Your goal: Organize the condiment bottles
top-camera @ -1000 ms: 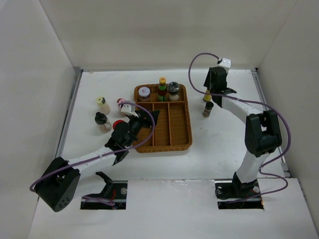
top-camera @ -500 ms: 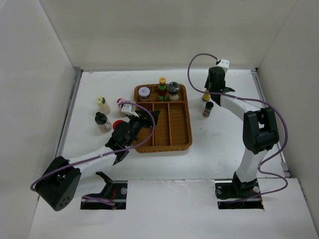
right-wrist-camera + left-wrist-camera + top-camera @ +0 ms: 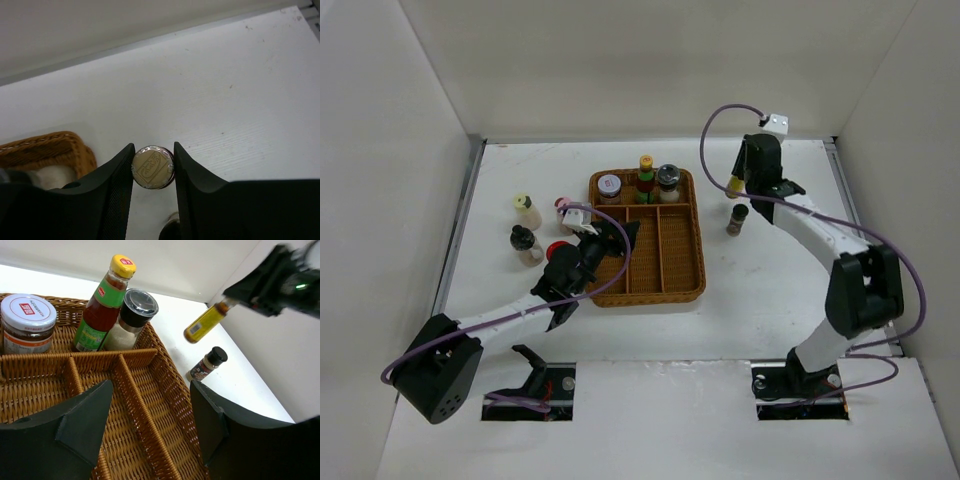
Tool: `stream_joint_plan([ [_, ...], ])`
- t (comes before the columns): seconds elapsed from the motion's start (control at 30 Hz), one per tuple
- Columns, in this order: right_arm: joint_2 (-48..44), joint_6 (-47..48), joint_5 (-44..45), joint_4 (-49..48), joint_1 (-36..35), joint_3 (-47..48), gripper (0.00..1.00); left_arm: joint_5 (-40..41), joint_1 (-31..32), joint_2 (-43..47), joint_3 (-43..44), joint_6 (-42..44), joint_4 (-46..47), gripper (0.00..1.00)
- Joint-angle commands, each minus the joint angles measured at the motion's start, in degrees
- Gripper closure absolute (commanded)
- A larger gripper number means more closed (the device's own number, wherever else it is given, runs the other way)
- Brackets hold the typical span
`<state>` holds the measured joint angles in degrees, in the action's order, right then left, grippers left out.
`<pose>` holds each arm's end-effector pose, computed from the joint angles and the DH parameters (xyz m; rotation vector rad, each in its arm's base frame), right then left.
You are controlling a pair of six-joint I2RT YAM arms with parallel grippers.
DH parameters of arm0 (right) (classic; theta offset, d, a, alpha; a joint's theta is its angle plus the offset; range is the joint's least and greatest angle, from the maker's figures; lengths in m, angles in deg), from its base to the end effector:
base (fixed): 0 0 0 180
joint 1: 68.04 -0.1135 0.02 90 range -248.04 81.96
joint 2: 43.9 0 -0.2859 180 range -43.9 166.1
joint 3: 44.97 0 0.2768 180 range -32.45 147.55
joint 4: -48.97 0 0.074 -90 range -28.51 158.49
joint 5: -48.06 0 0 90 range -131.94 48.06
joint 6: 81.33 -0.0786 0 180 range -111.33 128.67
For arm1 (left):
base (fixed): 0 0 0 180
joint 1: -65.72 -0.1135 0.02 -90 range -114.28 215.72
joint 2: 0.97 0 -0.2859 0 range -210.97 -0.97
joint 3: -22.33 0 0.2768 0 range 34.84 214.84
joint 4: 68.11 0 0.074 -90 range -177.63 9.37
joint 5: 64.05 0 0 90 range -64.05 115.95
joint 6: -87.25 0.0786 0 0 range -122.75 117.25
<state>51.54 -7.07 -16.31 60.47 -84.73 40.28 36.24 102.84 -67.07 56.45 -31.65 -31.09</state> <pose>0.4448 0.0979 0.2956 0.2758 1.8909 -0.0547 0.2395 -0.1636 0.2416 -0.0404 1.5355 -0.7941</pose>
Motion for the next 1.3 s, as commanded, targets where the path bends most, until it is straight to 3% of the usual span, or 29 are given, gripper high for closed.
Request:
stream_joint_plan([
  [0.0, -10.25, 1.15, 0.39, -5.49, -3.74, -1.26, 0.74, 0.0, -0.26, 1.59, -0.51, -0.36, 2.93, 0.38],
  [0.3, -18.62, 0.1, -4.97, -7.51, -12.96, -8.92, 0.74, 1.23, -0.69, 2.12, -0.6, -0.36, 2.32, 0.37],
  [0.7, -7.82, -1.39, -6.11, -13.48, -19.92, -9.18, 0.74, 2.63, -1.05, 2.21, -0.78, -0.19, 2.05, 0.37],
  [1.1, -0.61, 2.91, 1.44, -17.79, -21.5, -7.34, 0.74, 2.81, -1.57, 0.89, -0.42, -0.45, 1.61, 0.37],
  [1.27, 2.03, 5.02, 3.2, -18.93, -23.25, -7.6, 0.68, 2.9, -1.31, 0.72, -0.34, -0.19, 1.7, 0.37],
])
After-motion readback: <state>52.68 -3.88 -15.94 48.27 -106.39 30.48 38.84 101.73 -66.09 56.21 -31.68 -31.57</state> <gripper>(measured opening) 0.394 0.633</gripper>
